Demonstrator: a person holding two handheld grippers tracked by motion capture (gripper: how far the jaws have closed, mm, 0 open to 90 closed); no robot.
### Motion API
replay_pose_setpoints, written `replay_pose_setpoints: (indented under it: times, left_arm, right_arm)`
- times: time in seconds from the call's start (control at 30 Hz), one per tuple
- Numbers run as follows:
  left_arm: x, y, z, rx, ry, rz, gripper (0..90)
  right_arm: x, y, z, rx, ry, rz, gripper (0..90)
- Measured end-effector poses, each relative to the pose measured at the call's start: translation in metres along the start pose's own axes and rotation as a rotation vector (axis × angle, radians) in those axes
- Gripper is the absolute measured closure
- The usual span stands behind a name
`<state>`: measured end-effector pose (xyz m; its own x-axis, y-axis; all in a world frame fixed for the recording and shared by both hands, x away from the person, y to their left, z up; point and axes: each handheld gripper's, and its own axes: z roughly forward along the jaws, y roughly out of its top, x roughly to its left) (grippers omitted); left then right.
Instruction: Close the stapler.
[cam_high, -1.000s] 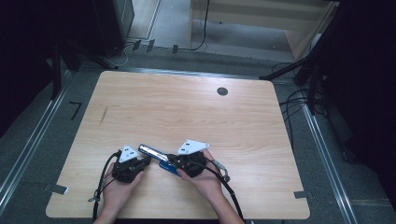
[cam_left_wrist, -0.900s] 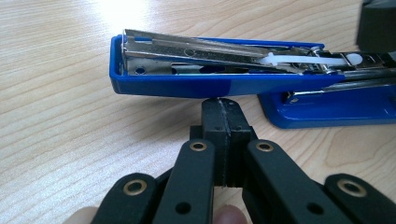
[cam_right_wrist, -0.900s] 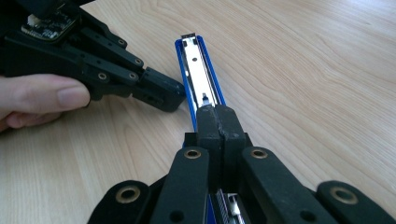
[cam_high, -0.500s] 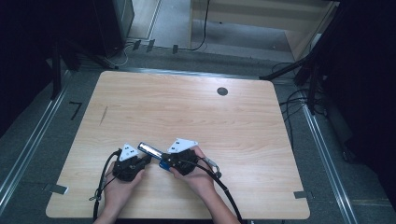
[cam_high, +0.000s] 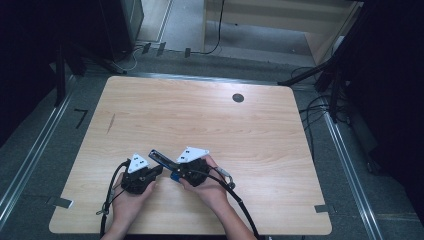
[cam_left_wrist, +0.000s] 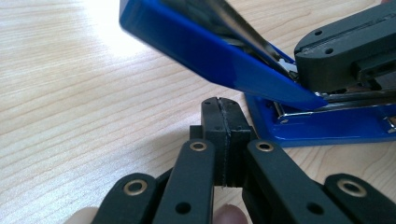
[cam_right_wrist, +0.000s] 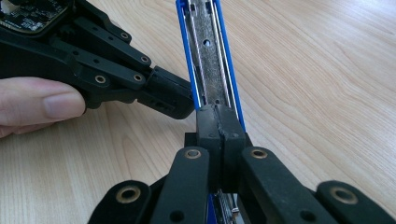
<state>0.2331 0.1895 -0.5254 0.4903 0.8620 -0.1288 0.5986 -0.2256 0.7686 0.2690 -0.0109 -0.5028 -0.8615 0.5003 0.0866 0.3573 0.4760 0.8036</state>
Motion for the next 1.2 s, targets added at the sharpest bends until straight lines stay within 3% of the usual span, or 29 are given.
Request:
replay_pose_setpoints:
  times: [0.2, 0.5, 1.07, 1.2]
  left_arm:
    - [-0.003, 0.001, -0.001, -0.026, -0.011, 0.011, 90.0]
    - [-0.014, -0.001, 0.002, -0.012, -0.042, 0.041, 90.0]
    - [-0.041, -0.006, 0.004, -0.026, -0.111, 0.083, 90.0]
    - [-0.046, -0.006, 0.006, -0.026, -0.119, 0.094, 90.0]
  right_arm:
    - [0.0, 0.001, -0.003, -0.014, 0.003, 0.004, 90.0]
    - [-0.003, 0.003, -0.015, -0.045, -0.008, 0.012, 90.0]
    - [-0.006, -0.003, -0.033, -0.054, -0.029, 0.012, 90.0]
    - [-0.009, -0.007, -0.039, -0.064, -0.026, 0.031, 90.0]
